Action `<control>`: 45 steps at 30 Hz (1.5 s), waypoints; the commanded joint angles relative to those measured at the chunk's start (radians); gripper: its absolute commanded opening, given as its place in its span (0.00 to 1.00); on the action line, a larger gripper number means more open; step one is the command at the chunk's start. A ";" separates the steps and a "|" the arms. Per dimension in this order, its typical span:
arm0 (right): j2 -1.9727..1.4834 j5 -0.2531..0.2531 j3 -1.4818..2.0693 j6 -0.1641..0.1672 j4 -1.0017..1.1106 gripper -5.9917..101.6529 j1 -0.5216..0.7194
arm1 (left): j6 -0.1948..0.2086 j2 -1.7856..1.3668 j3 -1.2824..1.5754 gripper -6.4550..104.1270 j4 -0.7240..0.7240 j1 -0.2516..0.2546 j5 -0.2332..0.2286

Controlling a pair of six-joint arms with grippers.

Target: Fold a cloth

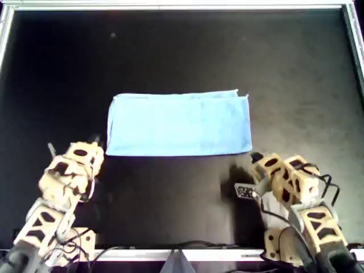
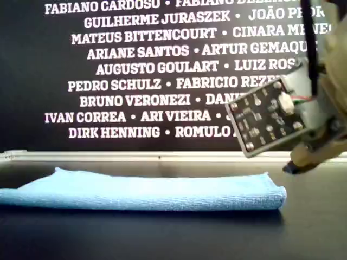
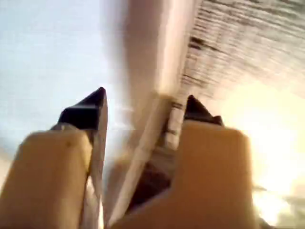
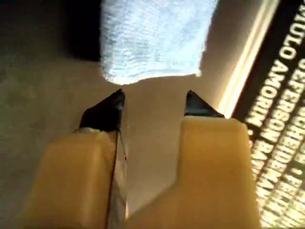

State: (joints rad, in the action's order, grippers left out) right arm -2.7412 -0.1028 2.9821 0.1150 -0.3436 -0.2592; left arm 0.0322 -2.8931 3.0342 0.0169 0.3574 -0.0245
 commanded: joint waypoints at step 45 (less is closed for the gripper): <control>1.144 -0.009 -0.773 -0.012 0.008 0.69 0.005 | -0.006 0.063 -0.008 0.58 0.009 0.000 -0.008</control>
State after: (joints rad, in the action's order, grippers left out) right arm -1.5984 -0.1043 2.2672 0.1074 -0.3436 -0.2592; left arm 0.0322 -2.8317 3.0342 0.0169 0.3574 -0.0245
